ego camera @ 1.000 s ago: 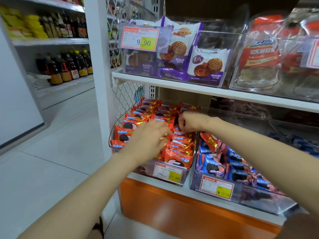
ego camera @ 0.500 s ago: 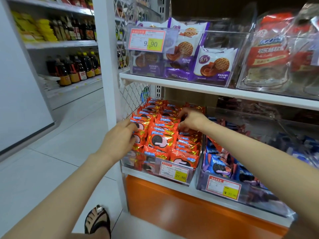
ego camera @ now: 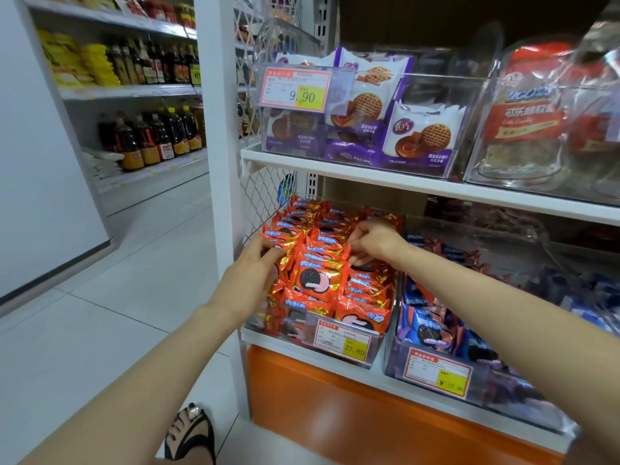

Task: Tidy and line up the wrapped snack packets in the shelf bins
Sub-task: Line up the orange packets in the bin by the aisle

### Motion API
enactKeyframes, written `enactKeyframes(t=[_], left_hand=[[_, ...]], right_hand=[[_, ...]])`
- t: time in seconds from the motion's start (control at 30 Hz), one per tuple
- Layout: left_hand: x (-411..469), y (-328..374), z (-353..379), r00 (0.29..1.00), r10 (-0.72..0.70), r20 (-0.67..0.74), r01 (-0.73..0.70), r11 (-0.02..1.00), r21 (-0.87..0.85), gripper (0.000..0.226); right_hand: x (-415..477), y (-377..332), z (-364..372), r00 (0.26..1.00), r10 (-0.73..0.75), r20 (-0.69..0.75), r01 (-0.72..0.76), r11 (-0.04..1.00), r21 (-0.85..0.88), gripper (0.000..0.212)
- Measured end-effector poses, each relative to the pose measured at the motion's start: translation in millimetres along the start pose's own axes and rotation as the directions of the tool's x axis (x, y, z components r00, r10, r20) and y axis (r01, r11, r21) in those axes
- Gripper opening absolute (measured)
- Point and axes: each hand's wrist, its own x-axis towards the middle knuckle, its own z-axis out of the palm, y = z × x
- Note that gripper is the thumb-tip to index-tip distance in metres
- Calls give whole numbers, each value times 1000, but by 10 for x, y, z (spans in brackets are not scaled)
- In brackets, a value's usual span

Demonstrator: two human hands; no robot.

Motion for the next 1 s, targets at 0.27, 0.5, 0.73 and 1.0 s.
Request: enactKeyframes(t=[0.27,0.5,0.73,1.0], left_hand=[[136,-9,-48,998,11,-64,-13,1000,-28,21],[53,-9,-14,1000,12,-1,-12,1000,28,30],[71,-14,-20,995,-101,-20,102,993,64,35],[162,59,-148,999,-22,-40,26,994,108,32]], right_hand=[[-38,57,26,998,-67,1,67,998,-13,14],[-42,32,-43,997,-46,56,48,998,-34,10],[-74,68,-144,990,-119,81,129,984,-125,19],[-4,97,-425,955,-269,-127,232,940,-251,23]])
